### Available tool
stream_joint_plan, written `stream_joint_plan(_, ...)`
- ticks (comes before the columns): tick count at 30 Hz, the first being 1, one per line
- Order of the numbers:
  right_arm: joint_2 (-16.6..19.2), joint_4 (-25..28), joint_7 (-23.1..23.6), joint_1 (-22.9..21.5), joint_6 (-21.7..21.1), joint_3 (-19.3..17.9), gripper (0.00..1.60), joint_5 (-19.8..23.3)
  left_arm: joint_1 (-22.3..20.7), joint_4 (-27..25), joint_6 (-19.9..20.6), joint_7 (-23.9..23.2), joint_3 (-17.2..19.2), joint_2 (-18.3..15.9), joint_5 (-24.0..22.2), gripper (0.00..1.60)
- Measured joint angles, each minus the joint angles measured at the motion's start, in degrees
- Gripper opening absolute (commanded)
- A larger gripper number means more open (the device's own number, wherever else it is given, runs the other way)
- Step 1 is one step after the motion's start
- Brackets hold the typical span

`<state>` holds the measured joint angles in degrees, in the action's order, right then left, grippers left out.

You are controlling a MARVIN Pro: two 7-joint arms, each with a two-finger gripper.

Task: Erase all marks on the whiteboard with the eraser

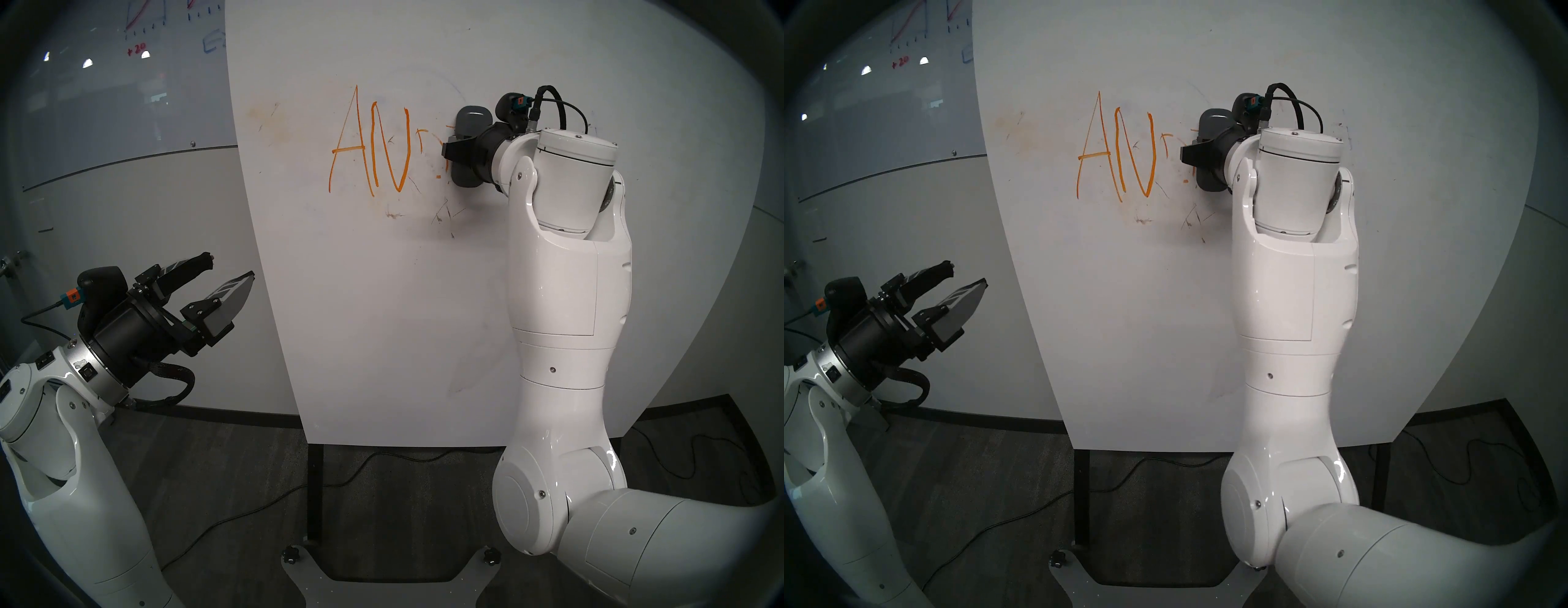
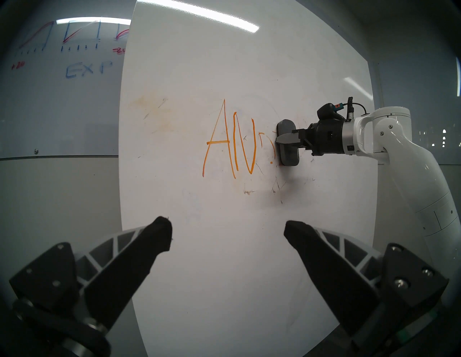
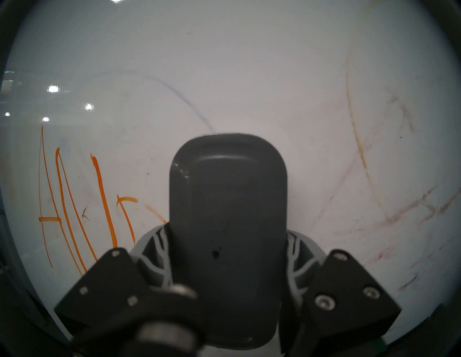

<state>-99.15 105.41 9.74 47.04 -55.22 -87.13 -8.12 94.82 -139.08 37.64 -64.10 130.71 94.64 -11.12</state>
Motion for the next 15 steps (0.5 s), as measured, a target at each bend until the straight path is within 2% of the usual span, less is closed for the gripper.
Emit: stream_joint_plan(15,0.0,0.3,0.1,0.7,0.2,0.8,0.0,-0.2,0.0,0.0,0.0,0.0,0.0,0.0,0.0,1.6)
